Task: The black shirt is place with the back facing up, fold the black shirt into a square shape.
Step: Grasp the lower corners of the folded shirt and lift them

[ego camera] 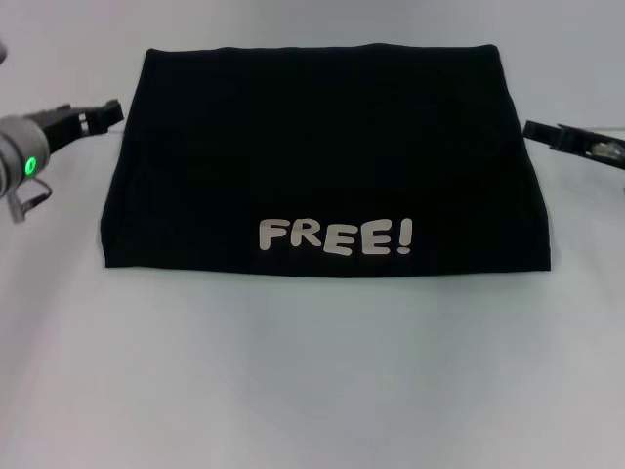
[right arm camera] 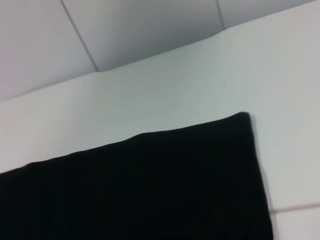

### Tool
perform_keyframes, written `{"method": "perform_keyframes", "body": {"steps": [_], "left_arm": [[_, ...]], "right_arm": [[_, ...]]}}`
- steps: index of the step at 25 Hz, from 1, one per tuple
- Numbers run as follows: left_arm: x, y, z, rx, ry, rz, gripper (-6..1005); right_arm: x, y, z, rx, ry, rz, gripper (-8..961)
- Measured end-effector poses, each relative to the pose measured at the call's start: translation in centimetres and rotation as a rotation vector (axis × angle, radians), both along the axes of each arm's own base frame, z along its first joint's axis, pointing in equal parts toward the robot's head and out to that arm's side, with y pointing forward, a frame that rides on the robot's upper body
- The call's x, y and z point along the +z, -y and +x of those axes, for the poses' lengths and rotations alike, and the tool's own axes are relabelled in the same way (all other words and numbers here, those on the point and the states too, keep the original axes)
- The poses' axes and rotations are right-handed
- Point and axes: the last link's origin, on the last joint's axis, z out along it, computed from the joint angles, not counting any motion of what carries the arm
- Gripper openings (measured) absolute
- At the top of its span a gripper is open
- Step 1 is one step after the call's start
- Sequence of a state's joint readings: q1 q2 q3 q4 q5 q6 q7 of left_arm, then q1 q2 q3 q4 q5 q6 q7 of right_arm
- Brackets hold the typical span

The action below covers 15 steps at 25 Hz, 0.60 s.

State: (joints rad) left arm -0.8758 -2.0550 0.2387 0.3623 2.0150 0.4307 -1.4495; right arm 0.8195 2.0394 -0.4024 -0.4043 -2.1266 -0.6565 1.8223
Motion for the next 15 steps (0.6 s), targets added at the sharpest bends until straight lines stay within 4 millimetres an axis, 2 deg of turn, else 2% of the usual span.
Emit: {"method": "perform_keyframes", "body": {"steps": [3,9,13,15], "left_arm": [[-0.1,1.7,-0.7,-0.051,0.106,-0.041,714],[-0.8,5.4,-0.9,-0.178,0.235,-0.168,711],[-0.7,7.8,-1.0,-0.252,0.247,-0.257,709],[-0.7,8.0,-1.0,-0.262,0.241,-0.270,708]], "right_arm": [[0.5,1.7,1.4,0.013,-0.042,-0.022,633],[1.9,5.1,3.7,0.070,-0.090,-0.080,624],[3.1,7.2,3.8,0.163,-0.139,-0.167,624],[3.4,7.6,3.6,0.189,-0.153,-0.188,624]]}}
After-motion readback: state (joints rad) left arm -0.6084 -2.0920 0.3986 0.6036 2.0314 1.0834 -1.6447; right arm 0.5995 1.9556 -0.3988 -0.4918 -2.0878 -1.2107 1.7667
